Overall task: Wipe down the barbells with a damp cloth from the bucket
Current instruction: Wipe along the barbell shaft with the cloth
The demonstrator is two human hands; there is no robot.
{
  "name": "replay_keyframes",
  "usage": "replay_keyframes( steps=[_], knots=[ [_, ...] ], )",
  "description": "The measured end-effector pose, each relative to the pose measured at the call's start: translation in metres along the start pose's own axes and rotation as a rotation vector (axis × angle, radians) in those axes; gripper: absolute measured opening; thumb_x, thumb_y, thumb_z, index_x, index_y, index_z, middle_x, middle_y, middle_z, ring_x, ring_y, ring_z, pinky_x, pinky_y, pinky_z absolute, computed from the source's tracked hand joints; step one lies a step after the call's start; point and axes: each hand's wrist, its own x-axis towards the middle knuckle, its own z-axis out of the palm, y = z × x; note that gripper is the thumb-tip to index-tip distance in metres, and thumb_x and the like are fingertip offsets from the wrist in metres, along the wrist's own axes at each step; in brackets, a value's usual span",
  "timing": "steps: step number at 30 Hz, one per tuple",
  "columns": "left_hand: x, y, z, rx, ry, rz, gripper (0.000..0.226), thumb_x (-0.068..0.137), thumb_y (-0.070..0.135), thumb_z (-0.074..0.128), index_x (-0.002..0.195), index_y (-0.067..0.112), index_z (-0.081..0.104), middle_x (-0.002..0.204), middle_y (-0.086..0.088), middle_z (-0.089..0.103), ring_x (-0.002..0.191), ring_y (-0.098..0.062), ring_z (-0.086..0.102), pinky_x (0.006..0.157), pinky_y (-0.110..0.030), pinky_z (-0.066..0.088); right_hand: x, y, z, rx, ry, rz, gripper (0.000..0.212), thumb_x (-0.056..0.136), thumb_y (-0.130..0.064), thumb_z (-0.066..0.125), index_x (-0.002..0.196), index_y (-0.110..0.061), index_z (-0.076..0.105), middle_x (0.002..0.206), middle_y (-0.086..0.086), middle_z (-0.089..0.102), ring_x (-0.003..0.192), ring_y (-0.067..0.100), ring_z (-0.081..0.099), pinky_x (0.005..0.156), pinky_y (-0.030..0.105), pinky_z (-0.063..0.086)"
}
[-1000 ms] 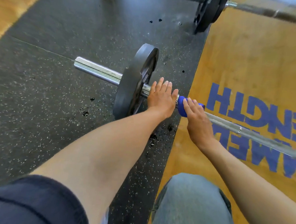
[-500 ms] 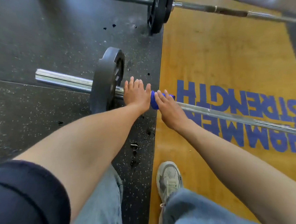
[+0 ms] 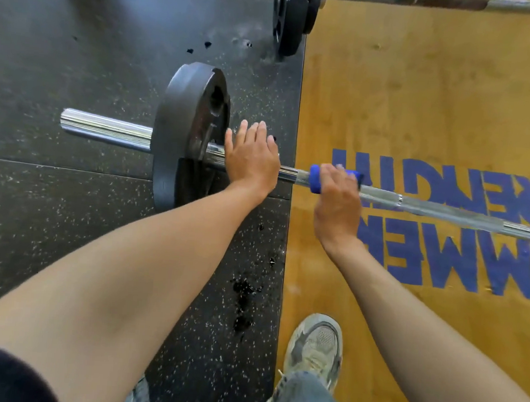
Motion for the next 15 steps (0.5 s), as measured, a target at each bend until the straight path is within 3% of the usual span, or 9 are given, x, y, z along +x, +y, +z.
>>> replay_keyframes(
  steps=[3,6,11,15],
  knots=[
    [0.011,0.006,-0.004,-0.027,0.080,0.221,0.054,0.110,0.037,0.019,0.153,0.013,0.042,0.158,-0.002,0.044,0.154,-0.019,0.026,0.127,-0.041,0.006,0.011,-0.028,0.014,0.028,-0.029,-0.190,0.060,0.084,0.016,0.063,0.142,0.001,0.053,0.142,0.017,0.058,0.137,0.036,0.050,0.118,0.048,0.035],
    [0.021,0.013,-0.003,-0.033,-0.055,0.346,0.055,0.112,0.040,0.019,0.157,0.015,0.037,0.164,0.000,0.035,0.156,-0.015,0.017,0.128,-0.038,0.005,0.007,-0.006,0.011,-0.002,0.051,-0.160,0.054,0.087,0.011,0.061,0.139,-0.002,0.058,0.141,0.014,0.060,0.135,0.032,0.053,0.115,0.047,0.040],
    [0.025,0.018,0.002,-0.002,-0.090,0.270,0.056,0.111,0.042,0.016,0.157,0.018,0.036,0.166,0.000,0.031,0.157,-0.017,0.012,0.127,-0.038,0.002,-0.001,-0.001,0.014,0.019,0.134,0.103,0.054,0.086,0.014,0.050,0.138,0.002,0.057,0.141,0.019,0.059,0.139,0.035,0.048,0.121,0.049,0.030],
    [0.031,0.022,0.001,0.015,-0.143,0.230,0.055,0.112,0.040,0.015,0.158,0.018,0.035,0.167,-0.001,0.027,0.157,-0.017,0.009,0.128,-0.038,0.004,0.008,-0.032,0.021,0.038,0.034,-0.160,0.064,0.083,0.016,0.053,0.145,0.001,0.050,0.148,0.016,0.052,0.143,0.033,0.043,0.122,0.047,0.029]
  ],
)
